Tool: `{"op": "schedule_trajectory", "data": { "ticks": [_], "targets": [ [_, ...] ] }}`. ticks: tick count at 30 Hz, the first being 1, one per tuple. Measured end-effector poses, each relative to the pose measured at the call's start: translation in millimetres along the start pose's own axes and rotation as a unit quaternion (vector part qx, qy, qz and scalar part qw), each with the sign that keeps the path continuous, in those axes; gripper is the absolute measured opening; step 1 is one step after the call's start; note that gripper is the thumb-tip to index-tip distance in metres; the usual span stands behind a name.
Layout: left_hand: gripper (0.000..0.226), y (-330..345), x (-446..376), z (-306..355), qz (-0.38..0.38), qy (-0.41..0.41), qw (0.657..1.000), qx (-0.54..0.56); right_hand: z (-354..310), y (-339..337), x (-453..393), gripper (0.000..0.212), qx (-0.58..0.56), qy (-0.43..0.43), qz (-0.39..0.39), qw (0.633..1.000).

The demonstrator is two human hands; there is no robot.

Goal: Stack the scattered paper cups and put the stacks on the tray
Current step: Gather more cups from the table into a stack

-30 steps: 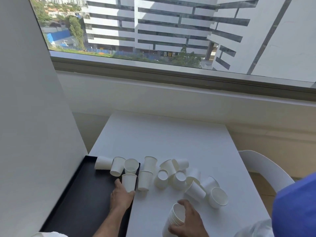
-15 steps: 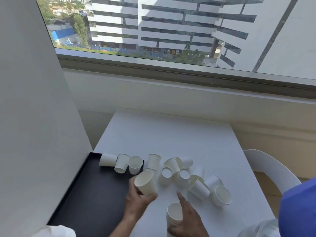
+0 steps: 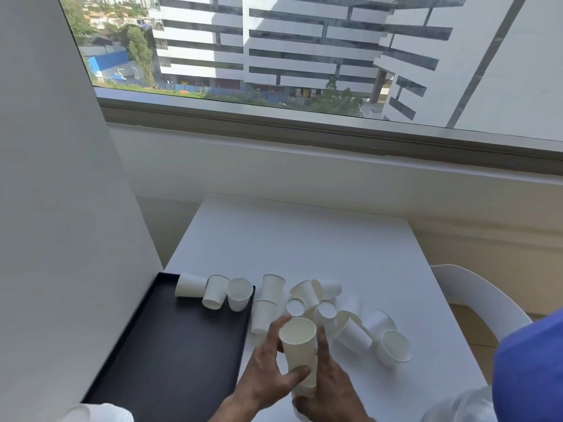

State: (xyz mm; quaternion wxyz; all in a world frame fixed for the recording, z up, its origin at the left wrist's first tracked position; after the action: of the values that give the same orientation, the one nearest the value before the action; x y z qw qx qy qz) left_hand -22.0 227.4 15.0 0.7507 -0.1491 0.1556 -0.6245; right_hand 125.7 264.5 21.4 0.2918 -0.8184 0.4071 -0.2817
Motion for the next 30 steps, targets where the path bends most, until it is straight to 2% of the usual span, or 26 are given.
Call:
{"op": "schedule_trajectory", "data": {
  "ticks": [7, 13, 15, 18, 20, 21, 23, 25, 28, 30],
  "targets": [
    [0.088, 1.3, -2.1, -1.1, 0.008, 0.008, 1.000, 0.003, -7.6, -2.0, -4.6, 0.131, -0.019, -0.019, 0.011, 1.000],
    [0.073, -0.9, 0.0, -2.0, -0.020, 0.024, 0.998, -0.062, -9.9, -5.4, -8.2, 0.129, -0.005, -0.047, 0.052, 0.998],
    [0.070, -2.7, -0.1, -2.0, -0.028, 0.041, 0.995, -0.090, -9.1, -4.9, -7.6, 0.121, -0.001, -0.051, 0.050, 0.997],
    [0.076, -5.1, -4.9, -6.1, -0.064, 0.051, 0.990, -0.114, -8.9, -1.2, -7.0, 0.091, 0.047, -0.054, 0.045, 0.996],
    [0.077, -11.6, -11.8, -11.3, -0.061, 0.056, 0.986, -0.148, -6.6, -0.3, -8.1, 0.087, 0.063, -0.037, 0.042, 0.996],
    [0.075, -18.1, -17.4, -14.2, -0.034, 0.054, 0.983, -0.173, -4.9, -0.6, -8.8, 0.090, 0.065, -0.024, 0.039, 0.997],
    [0.062, -34.8, -30.6, -21.1, 0.039, 0.036, 0.967, -0.248, -0.5, -2.8, -10.1, 0.093, 0.060, -0.001, 0.038, 0.998],
    [0.048, -50.5, -44.3, -31.4, 0.052, -0.013, 0.933, -0.355, 3.8, -4.6, -10.2, 0.093, 0.049, 0.018, 0.040, 0.998],
    [0.048, -64.0, -60.5, -55.1, -0.057, -0.101, 0.880, -0.460, 7.9, -4.8, -8.6, 0.093, 0.047, 0.034, 0.039, 0.998],
    [0.055, -68.0, -66.5, -66.2, -0.121, -0.119, 0.853, -0.493, 9.7, -5.2, -7.3, 0.094, 0.044, 0.041, 0.041, 0.997]
  ]
}}
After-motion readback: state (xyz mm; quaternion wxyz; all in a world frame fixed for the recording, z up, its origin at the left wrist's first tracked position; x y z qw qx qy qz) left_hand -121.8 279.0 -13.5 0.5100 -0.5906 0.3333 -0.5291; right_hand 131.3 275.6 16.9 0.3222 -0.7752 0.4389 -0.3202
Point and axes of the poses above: each hand's wrist, its own x-axis away from the middle knuckle, its own y-axis out of the palm, z = x × y, the point moved 4 cm from there along -x, towards the middle knuckle, and after that the axes turned 2 degrees about y, right-handed, at the moved point
